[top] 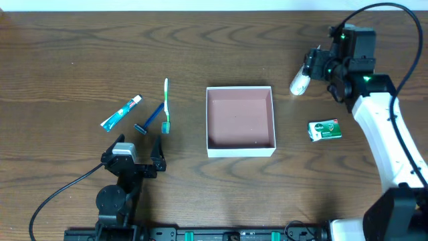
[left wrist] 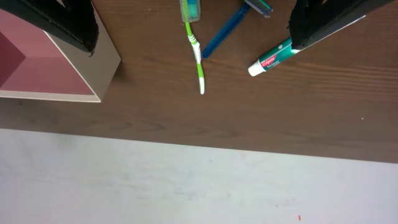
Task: Pack container
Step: 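Reach the right gripper to the white Pantene tube and grasp it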
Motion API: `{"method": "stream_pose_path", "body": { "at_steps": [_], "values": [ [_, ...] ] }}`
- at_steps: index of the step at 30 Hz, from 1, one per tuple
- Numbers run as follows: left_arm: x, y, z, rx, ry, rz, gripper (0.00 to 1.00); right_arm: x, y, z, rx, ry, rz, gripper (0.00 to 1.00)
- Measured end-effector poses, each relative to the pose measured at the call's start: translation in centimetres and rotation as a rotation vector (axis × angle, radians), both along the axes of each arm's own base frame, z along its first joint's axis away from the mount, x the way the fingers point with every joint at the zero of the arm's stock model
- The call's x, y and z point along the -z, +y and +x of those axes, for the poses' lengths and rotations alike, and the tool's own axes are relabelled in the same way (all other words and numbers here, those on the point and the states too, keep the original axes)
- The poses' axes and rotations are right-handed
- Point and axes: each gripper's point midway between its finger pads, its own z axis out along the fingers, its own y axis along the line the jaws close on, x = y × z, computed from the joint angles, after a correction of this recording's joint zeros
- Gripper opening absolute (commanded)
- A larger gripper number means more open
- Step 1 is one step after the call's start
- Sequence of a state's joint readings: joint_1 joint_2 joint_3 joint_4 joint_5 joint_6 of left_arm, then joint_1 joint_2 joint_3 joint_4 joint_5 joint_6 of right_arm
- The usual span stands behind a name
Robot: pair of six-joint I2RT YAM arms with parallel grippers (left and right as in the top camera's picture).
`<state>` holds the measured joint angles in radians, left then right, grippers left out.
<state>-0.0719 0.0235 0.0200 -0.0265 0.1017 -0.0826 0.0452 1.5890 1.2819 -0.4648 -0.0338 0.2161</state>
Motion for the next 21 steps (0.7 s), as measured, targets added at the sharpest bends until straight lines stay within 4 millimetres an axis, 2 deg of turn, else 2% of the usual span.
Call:
{"method": "stream_pose_path", "body": {
  "at_steps": [4, 9, 13, 18, 21],
  "values": [
    [0.0, 0.0, 0.0, 0.000, 0.000, 0.000, 0.98, 0.8, 0.3, 0.5, 0.000, 0.008, 0.004, 0.57],
    [0.0, 0.0, 0.0, 0.000, 0.000, 0.000, 0.98, 1.9, 0.2, 0.7, 0.010, 0.030, 0.008, 0.25],
    [0.0, 0.0, 0.0, 0.000, 0.000, 0.000, 0.98, 2.3, 0.2, 0.8, 0.007, 0.038, 0.005, 0.11],
    [0.0, 0.0, 0.0, 0.000, 0.000, 0.000, 0.98, 2.3, 0.1, 0.9, 0.010, 0.034, -0.004, 0.01],
    [0.0, 0.0, 0.0, 0.000, 0.000, 0.000, 0.98, 2.2, 0.1, 0.8, 0.006, 0.039, -0.010, 0.01]
  ]
}}
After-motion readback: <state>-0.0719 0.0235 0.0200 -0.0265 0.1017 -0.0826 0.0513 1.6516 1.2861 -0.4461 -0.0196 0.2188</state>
